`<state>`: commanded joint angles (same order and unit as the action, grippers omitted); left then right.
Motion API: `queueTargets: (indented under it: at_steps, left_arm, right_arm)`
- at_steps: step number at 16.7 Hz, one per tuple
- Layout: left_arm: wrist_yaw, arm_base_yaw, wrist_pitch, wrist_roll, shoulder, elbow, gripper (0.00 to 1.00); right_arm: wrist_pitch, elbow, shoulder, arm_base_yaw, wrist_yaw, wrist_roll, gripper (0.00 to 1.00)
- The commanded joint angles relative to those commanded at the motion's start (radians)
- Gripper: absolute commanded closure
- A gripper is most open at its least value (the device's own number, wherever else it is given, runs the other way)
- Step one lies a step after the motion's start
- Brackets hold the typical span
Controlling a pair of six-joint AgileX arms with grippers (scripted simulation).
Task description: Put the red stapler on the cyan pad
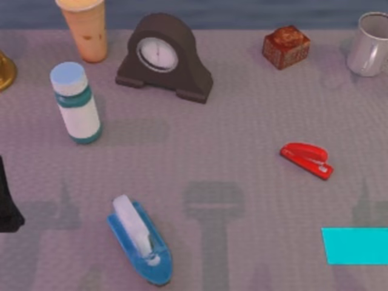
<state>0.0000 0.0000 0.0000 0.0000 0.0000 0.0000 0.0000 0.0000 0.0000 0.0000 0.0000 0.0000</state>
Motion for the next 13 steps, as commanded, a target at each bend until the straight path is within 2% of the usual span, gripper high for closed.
queueTargets:
  at_steps: [6,9,13]
  left_arm:
    - [0.0,0.0,0.0,0.0,0.0,0.0,0.0]
    - [0.0,0.0,0.0,0.0,0.0,0.0,0.0]
    - [0.0,0.0,0.0,0.0,0.0,0.0,0.0]
  right_arm:
    - [-0.074,0.103,0.104,0.023,-0.004,-0.037,0.0]
    - [-0.198,0.286,0.293,0.056,-0.004,-0.097,0.0]
    - [-0.421,0.62,0.678,0.109,-0.002,-0.202,0.0]
